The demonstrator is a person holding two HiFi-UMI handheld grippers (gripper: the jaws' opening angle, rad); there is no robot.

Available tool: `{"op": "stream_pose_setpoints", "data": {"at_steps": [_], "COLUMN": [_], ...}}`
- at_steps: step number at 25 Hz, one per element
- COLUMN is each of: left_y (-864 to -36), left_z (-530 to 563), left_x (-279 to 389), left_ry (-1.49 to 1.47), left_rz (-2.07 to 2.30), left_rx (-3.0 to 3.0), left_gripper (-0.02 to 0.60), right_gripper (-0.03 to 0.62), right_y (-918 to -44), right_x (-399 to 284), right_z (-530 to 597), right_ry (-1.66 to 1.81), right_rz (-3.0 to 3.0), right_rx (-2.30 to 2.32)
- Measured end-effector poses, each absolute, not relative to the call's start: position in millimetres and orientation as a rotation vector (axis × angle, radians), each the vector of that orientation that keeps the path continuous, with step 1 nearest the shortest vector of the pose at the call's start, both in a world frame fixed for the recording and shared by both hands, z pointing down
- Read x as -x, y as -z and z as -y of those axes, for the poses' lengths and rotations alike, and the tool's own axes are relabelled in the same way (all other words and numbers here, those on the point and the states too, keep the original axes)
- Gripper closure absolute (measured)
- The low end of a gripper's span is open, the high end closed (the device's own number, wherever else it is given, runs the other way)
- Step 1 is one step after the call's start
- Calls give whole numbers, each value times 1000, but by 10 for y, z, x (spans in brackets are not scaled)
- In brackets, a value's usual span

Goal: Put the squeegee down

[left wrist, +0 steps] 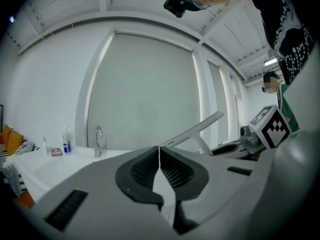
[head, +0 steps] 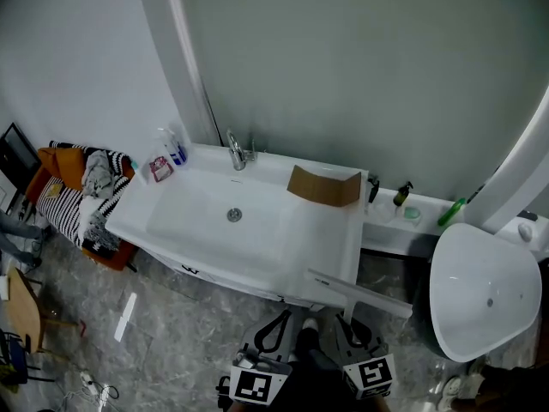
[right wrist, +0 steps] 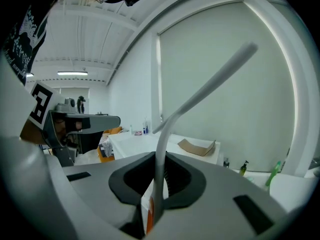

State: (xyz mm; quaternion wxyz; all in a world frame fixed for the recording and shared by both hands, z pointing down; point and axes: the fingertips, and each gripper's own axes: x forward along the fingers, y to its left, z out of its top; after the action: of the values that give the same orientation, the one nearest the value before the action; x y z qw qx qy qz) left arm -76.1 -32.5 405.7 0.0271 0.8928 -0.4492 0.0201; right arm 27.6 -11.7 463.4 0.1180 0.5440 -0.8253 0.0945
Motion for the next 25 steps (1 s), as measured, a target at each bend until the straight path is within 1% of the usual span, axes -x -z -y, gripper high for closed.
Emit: {"op": "stream_pose_setpoints", "data": {"at_steps": [14,25], "left_y": [-4113,-4213], "left_z": [1450,1926], "left_x": [500,393], "left_ry": [-36,-84], "left_rz": [1417,1364], "left_rx": [-2674,-2668], "left_gripper": [571,571], "right_gripper": [546,546], "right_y": [-4738,-4822], "right_x": [-606,-737], "right_z": [1355,1724], "right_ry": [-391,-461], "right_rz": [2434,2407], "right_rx": [-1547,-1600]}}
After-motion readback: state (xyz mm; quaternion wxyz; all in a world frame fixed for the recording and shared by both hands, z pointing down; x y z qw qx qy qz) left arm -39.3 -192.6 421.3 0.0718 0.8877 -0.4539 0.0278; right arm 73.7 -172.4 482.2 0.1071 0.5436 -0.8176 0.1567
